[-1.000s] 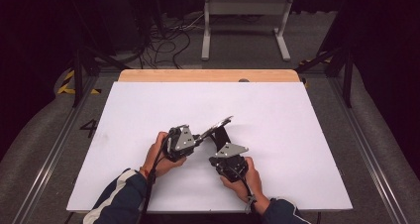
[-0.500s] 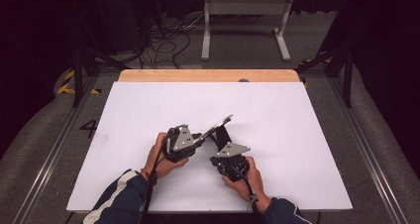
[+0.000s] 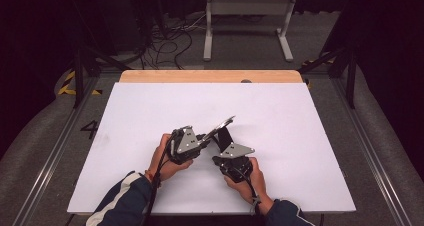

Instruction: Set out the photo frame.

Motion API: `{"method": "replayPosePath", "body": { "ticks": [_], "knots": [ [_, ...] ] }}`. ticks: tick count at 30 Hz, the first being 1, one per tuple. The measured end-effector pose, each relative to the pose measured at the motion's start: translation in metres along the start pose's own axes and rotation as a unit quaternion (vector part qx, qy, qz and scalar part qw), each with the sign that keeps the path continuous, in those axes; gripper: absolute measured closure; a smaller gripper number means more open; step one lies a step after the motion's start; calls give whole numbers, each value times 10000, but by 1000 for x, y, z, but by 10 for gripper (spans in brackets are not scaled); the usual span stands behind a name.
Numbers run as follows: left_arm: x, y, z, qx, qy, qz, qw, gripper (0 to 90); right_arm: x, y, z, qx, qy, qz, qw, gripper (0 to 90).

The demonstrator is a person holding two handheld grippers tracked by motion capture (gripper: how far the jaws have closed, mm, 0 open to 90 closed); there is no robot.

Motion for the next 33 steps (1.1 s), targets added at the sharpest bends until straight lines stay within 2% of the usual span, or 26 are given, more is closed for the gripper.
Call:
{"method": "replayPosePath", "body": {
  "ticks": [11, 16, 23, 26, 33],
  "knots": [
    [-8, -3, 1, 145, 144, -245, 9995, 751, -6, -4, 5, 27, 188, -131, 9997, 900],
    [-12, -3, 0, 144, 55, -274, 9995, 746, -9, -5, 6, 8, 216, -234, 9995, 900],
    [-17, -2, -1, 149, -113, -355, 9992, 738, -15, -7, 9, -2, 208, -237, 9995, 900],
    [-18, -2, -1, 143, -216, -305, 9992, 729, -18, -8, 10, -3, 142, -212, 9997, 900],
    [-17, 0, -2, 45, -365, -150, 9992, 723, -25, -9, 12, -44, 154, -203, 9997, 900]
  ]
}}
Point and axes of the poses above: each handheld gripper's, and its own axes: y roughly forward along the jaws, z roughly out of its underside, x roughly to its left, the point moved 10 cm from there along y, roughly forward along the jaws, and after that the axes turned 12 degrees about -y, right-handed, at the moved point
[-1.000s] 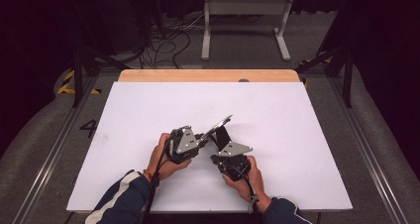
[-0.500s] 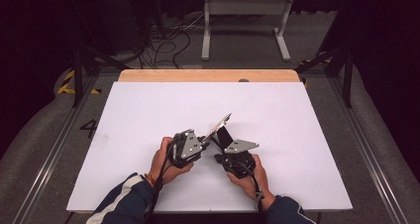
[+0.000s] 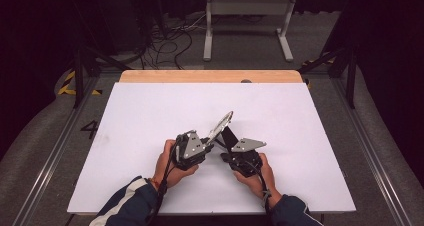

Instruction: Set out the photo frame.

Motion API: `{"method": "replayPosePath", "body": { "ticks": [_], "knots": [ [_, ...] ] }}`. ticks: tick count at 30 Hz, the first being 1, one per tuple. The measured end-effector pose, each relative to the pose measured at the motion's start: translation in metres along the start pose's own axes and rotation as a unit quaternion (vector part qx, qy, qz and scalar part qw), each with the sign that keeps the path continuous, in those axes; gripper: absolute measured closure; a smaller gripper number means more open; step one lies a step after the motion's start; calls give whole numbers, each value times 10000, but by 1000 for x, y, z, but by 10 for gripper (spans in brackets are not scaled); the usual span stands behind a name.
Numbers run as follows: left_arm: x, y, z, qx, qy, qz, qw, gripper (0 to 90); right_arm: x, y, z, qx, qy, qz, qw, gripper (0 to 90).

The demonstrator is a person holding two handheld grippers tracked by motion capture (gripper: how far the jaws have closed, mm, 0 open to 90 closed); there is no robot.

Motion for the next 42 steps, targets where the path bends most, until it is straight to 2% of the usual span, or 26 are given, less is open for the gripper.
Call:
{"method": "replayPosePath", "body": {
  "ticks": [4, 16, 23, 42],
  "knots": [
    [0, 0, 0, -18, -64, 107, 9999, 727, -3, -1, 0, 1, -1, 3, 10000, 900],
    [-3, 0, -1, -15, 24, 199, 9998, 747, -10, -3, 3, 54, -35, 23, 10000, 900],
    [-8, -2, -3, -36, 40, 331, 9994, 758, -16, -5, 5, 92, -55, 93, 9999, 900],
    [-12, 2, -3, -5, 39, 476, 9989, 753, -30, -6, 8, 97, -2, 242, 9997, 900]
  ]
}}
Point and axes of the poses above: each handheld gripper's, and its own axes: y roughly forward along the jaws, z roughly out of its underside, x roughly to its left, the point moved 10 cm from there along y, roughly forward along the jaws, and after that the axes turned 12 degrees about -y, right-handed, at the moved point
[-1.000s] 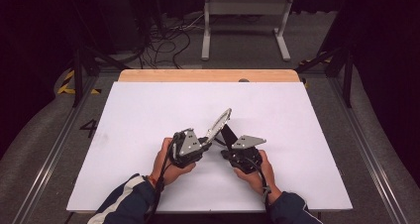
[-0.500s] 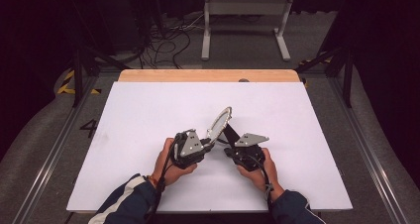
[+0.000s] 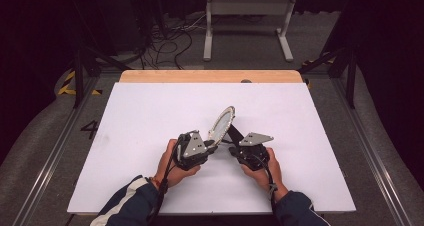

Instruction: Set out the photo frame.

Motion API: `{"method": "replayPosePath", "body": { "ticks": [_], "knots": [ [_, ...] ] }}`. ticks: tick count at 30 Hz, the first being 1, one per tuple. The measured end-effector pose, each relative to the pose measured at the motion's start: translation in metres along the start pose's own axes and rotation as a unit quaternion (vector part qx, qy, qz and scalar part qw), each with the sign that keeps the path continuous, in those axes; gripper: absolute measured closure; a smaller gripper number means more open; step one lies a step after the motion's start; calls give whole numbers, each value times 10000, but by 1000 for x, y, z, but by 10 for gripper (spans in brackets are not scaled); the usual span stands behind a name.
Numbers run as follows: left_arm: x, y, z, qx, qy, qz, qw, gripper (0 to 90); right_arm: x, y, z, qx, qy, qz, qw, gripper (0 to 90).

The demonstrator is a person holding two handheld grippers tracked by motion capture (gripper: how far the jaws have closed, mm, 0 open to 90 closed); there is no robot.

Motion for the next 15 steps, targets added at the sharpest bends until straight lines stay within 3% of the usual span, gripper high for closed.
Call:
{"method": "replayPosePath", "body": {
  "ticks": [15],
  "knots": [
    [2, 8, 5, 96, -104, 100, 9999, 737, -7, 0, 2, -2, 76, 81, 9999, 900]
  ]
}}
Point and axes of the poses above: each handheld gripper's, and its own axes: y roughly forward along the jaws, z roughly out of its underside, x roughly to its left, the point moved 10 cm from there along y, roughly forward along the jaws, and after that the axes turned 12 degrees about -y, right-handed, at the moved point
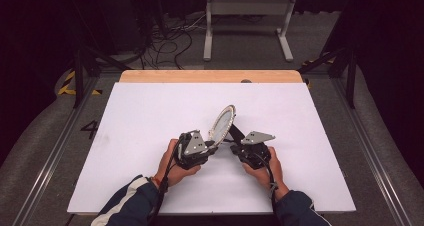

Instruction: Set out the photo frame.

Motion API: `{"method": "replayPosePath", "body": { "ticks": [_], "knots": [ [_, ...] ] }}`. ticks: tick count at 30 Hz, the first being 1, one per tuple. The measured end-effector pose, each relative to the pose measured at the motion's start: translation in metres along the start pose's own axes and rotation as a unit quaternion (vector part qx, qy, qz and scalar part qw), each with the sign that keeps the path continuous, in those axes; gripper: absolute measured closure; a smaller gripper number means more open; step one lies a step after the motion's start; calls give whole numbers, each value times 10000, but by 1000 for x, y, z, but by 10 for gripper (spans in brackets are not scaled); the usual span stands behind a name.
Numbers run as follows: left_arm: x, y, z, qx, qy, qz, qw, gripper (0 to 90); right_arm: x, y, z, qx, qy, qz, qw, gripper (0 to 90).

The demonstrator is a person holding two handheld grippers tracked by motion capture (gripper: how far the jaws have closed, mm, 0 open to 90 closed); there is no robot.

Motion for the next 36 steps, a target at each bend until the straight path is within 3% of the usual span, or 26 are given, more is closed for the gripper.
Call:
{"method": "replayPosePath", "body": {
  "ticks": [26, 36],
  "knots": [
    [-18, 5, -6, 0, 139, 146, 9998, 757, -13, -4, 1, -65, 119, 237, 9996, 900],
    [-13, -2, -6, -39, 137, 151, 9998, 746, -10, -9, -5, -257, 12, 252, 9994, 885]
  ]
}}
Point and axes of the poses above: each handheld gripper's, and its own axes: y roughly forward along the jaws, z roughly out of its underside, x roughly to its left, the point moved 10 cm from there along y, roughly forward along the jaws, and after that the axes turned 12 degrees about -y, right-handed, at the moved point
